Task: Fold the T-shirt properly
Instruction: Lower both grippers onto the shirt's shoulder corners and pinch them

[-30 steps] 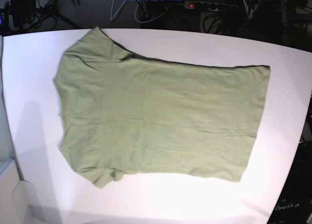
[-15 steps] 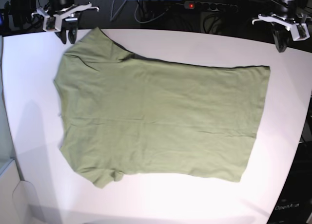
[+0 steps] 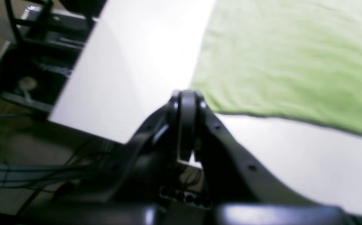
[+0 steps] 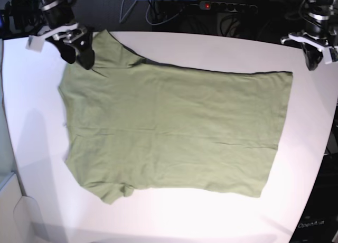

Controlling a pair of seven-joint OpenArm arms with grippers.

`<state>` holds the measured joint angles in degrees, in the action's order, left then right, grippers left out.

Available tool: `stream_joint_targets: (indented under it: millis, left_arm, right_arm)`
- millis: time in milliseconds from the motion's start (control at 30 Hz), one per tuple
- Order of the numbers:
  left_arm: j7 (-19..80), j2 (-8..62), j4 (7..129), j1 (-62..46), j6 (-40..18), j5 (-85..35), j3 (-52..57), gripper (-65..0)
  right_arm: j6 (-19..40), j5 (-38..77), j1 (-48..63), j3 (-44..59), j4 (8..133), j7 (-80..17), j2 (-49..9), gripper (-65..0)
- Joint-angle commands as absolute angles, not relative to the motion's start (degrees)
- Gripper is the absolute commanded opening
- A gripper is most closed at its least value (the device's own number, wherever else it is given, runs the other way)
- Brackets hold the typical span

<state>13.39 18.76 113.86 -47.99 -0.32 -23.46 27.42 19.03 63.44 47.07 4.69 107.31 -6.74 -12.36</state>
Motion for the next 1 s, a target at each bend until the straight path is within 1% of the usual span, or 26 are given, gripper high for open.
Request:
stream_joint_targets:
  millis: [0, 67, 167, 333, 433, 567, 733, 833, 967]
  left_arm:
    - [13.0, 19.3, 114.9, -48.1, 0.0, -23.5, 28.6, -65.0]
    - [14.3, 19.3, 114.8, -46.8, -2.2, -23.5, 29.8, -65.0]
    - [17.4, 18.3, 114.8, -44.4, -6.5, -23.5, 32.3, -65.0]
    - [24.8, 15.8, 114.7, -38.9, -11.1, -23.4, 37.2, -65.0]
    - [28.5, 15.1, 114.7, -36.2, -14.0, -23.4, 39.8, -65.0]
    - [30.8, 14.6, 114.6, -34.2, -15.0, -22.9, 41.9, -65.0]
    - [30.5, 13.1, 114.7, -33.6, -15.0, -17.7, 42.0, -65.0]
    - [30.6, 11.9, 114.7, -32.2, -15.0, -14.8, 42.0, -65.0]
    - [30.5, 10.7, 114.7, -32.0, -15.0, -12.1, 42.0, -65.0]
  right_arm:
    - [19.8, 66.2, 47.2, 5.2, 106.9, -5.9, -13.2, -11.2]
    - [19.8, 68.2, 45.5, 4.8, 103.5, -5.9, -14.5, -11.2]
    - [19.9, 69.9, 43.9, 4.7, 97.6, -5.9, -14.7, -11.2]
    - [20.0, 70.1, 42.7, 5.0, 93.5, -8.6, -14.7, -11.3]
    - [22.4, 70.1, 42.7, 4.9, 91.9, -8.7, -14.6, -11.3]
    - [22.7, 70.1, 42.7, 4.0, 89.6, -8.7, -14.5, -11.3]
    - [22.7, 69.8, 42.9, 0.5, 89.3, -8.7, -13.8, -11.5]
    - [22.7, 69.8, 42.9, -1.3, 89.3, -8.7, -13.8, -16.4]
    - [22.7, 69.8, 43.0, -1.6, 89.3, -8.7, -13.8, -26.0]
